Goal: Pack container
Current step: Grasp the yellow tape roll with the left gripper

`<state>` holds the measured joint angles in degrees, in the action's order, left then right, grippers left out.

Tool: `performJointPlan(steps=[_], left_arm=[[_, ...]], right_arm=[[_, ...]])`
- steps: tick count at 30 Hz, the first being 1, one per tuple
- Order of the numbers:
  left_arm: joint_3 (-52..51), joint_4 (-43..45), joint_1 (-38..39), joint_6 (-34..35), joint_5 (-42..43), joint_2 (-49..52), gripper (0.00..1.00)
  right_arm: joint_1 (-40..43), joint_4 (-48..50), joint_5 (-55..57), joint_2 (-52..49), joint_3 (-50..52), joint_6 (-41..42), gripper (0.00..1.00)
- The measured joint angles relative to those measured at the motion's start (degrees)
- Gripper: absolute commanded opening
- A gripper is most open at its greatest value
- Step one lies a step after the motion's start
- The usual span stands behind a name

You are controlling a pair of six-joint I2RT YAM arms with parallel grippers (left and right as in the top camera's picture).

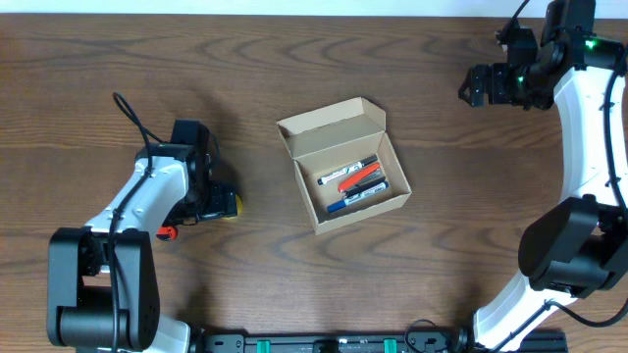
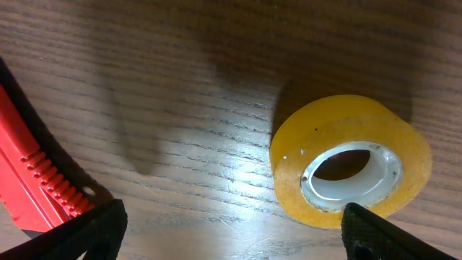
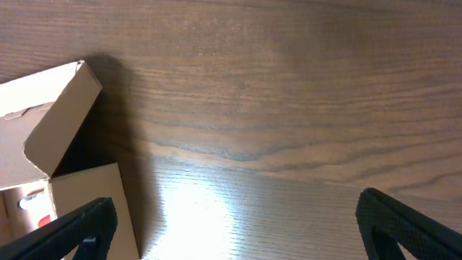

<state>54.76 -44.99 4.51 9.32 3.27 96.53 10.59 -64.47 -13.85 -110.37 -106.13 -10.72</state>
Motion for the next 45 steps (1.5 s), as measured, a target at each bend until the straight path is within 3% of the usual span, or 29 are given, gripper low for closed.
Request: performJointPlan(steps=[34,43,45], left_arm=[[2.43,0.9,0.0,-0.2,0.35,0.81,0.95],[2.43,2.01,0.0,-0.17,0.2,5.42,0.95],[2.51,1.99,0.0,-0.2,0.2,5.62,1.0]], right_arm=[[0.0,-1.11,0.24,0.0,0.0,0.0,0.99],[0.0,-1.75,0.37,0.0,0.0,0.0,0.99],[0.0,-1.77,0.39,0.0,0.0,-0.02,0.99]])
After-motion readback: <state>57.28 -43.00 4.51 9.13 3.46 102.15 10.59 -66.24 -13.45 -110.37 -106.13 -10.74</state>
